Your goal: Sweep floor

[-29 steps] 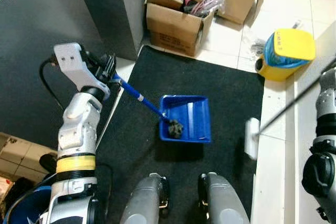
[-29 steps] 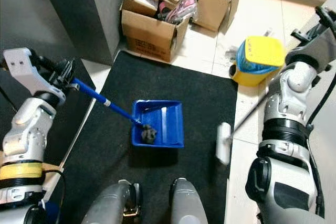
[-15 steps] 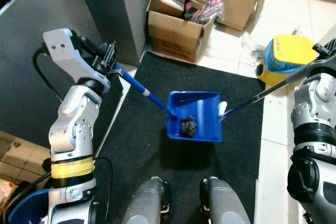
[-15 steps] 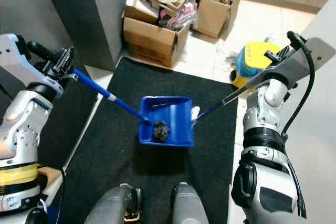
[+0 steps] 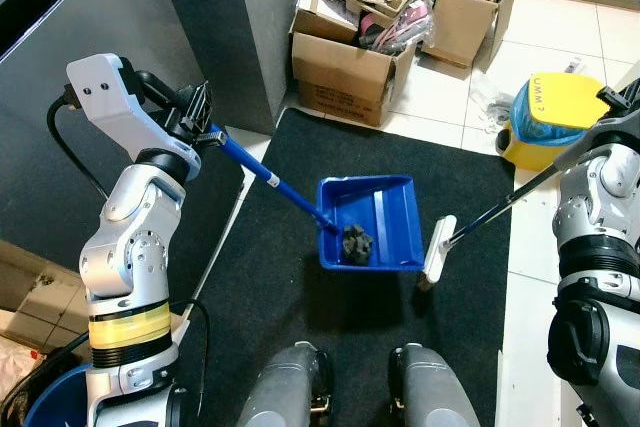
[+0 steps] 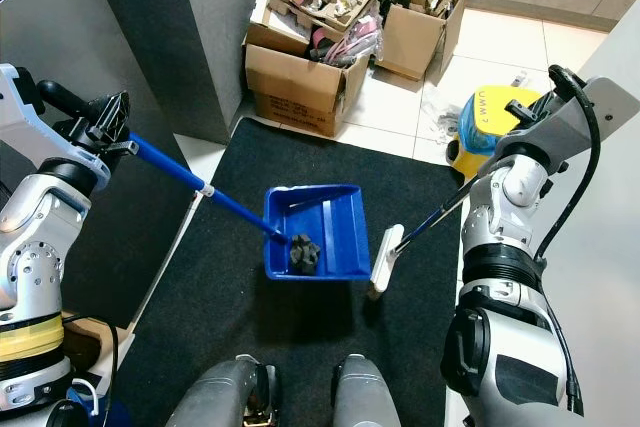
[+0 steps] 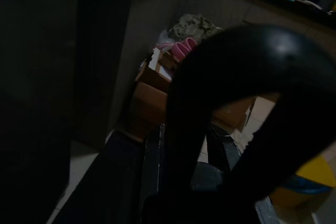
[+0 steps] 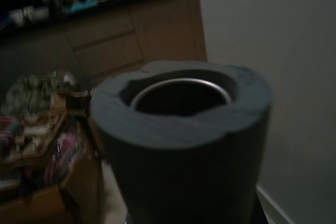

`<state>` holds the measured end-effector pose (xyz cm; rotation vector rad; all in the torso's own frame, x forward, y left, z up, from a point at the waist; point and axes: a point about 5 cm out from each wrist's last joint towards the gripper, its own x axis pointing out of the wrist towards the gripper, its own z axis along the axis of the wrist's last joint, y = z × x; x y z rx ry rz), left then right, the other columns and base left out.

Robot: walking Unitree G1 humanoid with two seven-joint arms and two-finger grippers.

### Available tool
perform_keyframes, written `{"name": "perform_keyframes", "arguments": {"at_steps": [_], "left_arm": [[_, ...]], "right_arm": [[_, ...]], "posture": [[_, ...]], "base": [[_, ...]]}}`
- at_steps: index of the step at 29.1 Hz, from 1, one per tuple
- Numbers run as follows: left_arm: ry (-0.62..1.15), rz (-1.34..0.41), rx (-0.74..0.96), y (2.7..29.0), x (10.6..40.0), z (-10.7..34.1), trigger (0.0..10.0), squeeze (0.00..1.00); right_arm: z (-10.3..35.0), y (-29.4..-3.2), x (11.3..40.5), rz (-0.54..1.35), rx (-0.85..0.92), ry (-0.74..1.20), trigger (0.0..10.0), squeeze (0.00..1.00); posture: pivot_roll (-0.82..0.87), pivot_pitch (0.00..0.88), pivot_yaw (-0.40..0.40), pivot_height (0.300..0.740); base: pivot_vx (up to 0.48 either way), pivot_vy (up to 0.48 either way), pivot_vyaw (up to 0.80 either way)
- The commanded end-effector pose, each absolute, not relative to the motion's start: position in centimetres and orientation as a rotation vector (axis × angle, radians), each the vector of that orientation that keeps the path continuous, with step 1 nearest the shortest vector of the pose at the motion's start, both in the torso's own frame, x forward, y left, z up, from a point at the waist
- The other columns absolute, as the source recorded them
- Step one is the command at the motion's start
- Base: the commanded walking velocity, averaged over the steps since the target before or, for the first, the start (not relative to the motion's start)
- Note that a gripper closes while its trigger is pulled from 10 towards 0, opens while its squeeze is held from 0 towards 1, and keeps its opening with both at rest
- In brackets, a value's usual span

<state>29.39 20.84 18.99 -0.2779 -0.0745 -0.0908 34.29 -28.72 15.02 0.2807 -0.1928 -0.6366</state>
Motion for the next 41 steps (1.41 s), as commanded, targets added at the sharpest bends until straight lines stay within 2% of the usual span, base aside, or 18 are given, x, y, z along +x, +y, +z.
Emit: {"name": "perform_keyframes", "arguments": {"at_steps": [1, 5, 17, 23, 32, 41], "left_arm": [[-0.116, -0.079, -0.281, 20.8, 29.1, 19.5, 10.0, 0.0], [-0.097, -0.059, -0.254, 20.6, 29.1, 18.8, 10.0, 0.0], [-0.072, -0.051, -0.276, 19.5, 29.1, 18.0, 10.0, 0.0], [-0.024, 0.038, -0.234, 19.7, 29.3, 17.6, 10.0, 0.0], [-0.149, 0.019, -0.175, 19.8, 28.9, 19.1, 10.0, 0.0], [-0.143, 0.03, -0.188, 20.0, 28.8, 18.8, 10.0, 0.0]], "right_arm": [[14.9, -29.3, 34.2, -0.642, 0.278, -0.18, 10.0, 0.0], [13.9, -29.6, 34.2, -0.632, 0.211, -0.095, 10.0, 0.0], [13.4, -29.2, 34.3, -0.604, 0.264, -0.103, 10.0, 0.0], [13.0, -28.5, 34.5, -0.594, 0.281, -0.082, 10.0, 0.0], [14.1, -27.3, 35.1, -0.531, 0.249, -0.152, 10.0, 0.0], [13.4, -26.9, 34.7, -0.528, 0.272, -0.157, 10.0, 0.0]], "posture": [[0.03, 0.0, 0.005, 0.74], [0.03, 0.0, -0.002, 0.74], [0.02, 0.0, -0.01, 0.74], [0.02, 0.0, -0.019, 0.74], [0.02, 0.0, -0.017, 0.74], [0.02, 0.0, -0.014, 0.74]], "base": [[0.0, 0.0, 0.0], [0.0, 0.0, 0.0], [0.0, 0.0, 0.0], [0.0, 0.0, 0.0], [0.0, 0.0, 0.0], [0.0, 0.0, 0.0]]}}
